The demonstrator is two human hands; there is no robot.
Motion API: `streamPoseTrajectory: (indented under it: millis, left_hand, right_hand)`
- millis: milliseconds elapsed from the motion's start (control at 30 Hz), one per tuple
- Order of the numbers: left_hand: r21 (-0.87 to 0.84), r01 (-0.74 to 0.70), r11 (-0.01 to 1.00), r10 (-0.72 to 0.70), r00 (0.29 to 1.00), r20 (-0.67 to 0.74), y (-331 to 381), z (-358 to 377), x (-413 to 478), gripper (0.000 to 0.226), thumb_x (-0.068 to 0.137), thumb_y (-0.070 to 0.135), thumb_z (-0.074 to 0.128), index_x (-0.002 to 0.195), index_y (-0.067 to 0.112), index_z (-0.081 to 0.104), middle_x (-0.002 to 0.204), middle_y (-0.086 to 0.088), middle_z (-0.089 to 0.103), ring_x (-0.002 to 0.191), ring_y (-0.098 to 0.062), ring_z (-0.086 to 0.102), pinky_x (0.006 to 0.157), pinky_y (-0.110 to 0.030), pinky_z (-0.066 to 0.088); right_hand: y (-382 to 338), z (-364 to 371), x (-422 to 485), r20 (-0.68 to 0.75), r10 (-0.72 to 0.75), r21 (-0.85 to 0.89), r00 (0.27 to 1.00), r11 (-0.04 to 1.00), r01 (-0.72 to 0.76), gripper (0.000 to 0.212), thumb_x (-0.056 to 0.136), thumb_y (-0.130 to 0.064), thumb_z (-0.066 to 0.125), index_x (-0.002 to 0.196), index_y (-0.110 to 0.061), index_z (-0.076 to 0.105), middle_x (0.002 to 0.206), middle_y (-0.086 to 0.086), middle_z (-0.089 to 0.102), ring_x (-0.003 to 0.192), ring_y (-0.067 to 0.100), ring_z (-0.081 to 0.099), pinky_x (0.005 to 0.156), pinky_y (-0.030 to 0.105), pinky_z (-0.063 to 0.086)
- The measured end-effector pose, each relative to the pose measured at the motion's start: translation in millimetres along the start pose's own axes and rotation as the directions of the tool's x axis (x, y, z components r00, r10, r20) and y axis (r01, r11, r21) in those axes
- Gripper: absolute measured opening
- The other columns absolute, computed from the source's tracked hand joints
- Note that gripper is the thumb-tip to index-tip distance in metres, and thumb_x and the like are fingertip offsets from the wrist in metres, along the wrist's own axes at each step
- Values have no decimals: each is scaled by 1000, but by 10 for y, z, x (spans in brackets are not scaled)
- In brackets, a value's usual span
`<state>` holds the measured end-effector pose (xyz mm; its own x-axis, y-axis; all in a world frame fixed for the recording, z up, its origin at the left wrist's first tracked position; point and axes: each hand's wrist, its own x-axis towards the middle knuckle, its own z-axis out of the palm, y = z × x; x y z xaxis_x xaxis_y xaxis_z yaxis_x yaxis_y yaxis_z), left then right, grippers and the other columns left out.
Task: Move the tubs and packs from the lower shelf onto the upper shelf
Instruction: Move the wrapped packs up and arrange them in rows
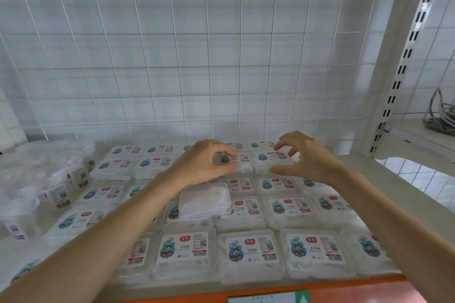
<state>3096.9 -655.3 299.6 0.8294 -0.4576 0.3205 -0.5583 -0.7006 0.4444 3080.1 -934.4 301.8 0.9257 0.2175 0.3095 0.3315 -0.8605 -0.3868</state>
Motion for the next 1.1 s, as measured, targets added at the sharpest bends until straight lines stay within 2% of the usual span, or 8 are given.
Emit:
streamPoseTrajectory:
  millis: [133,300,533,700,800,933,1033,1100]
  left_hand:
    - [3,-2,1000,2,1000,6,2,-3,-5,31,88,45,67,117,33,68,123,14,61,115,-3,53,103,-31,43]
    - [0,-2,1000,2,1000,8,2,-4,-12,32,89,45,67,118,32,68,125,13,61,117,-3,53,103,-30,41]
    - [17,-7,1000,6,1000,27,10,-17,-6,33,92,48,62,119,31,67,126,11,62,116,-5,54,102,-31,43]
    - [-17,20,1000,-20,1000,14,63,-45,24,37,95,46,58,125,24,63,129,9,61,117,-5,54,103,-30,42]
    - [-24,34,999,-33,999,18,114,-128,77,32,95,39,60,121,22,66,126,8,63,117,-7,55,99,-26,41]
    - [57,28,998,-29,999,17,170,-312,106,31,96,37,60,121,21,66,124,8,63,116,-6,56,89,-19,38]
    - [48,55,997,-54,998,-16,151,-468,35,25,95,36,60,115,22,67,109,15,60,89,3,60,67,-5,43]
    - [19,85,996,-84,995,-53,83,-538,-48,23,94,37,60,112,25,68,111,15,62,92,1,62,70,-15,52]
  right_hand:
    - [2,29,28,25,4,-67,1000,998,-2,54,66,-67,75,108,-39,58,124,-23,40,100,4,56,85,30,52]
    - [12,43,37,19,-6,-118,1000,993,8,55,66,-73,71,108,-41,55,124,-24,42,99,3,53,80,27,48]
    - [-50,38,25,27,-35,-200,999,979,39,57,71,-70,69,117,-38,56,141,-14,40,126,11,44,103,35,39]
    - [-120,-15,22,14,-55,-221,998,974,56,65,70,-75,64,123,-38,55,148,-12,35,131,13,43,110,38,35]
    - [-234,-68,43,-36,-136,-174,990,976,127,51,74,-68,66,114,-36,61,137,-11,47,120,10,51,104,36,42]
    - [-491,-85,79,-63,-240,-77,969,969,235,35,76,-64,67,98,-37,65,110,-16,59,95,1,56,85,27,48]
    - [-753,-63,57,48,-234,79,971,970,229,36,72,-66,67,93,-38,64,95,-19,66,88,-5,60,74,17,44]
    - [-910,-22,-2,180,-245,152,953,964,219,44,67,-67,71,99,-37,66,94,-18,68,88,-6,61,75,14,42]
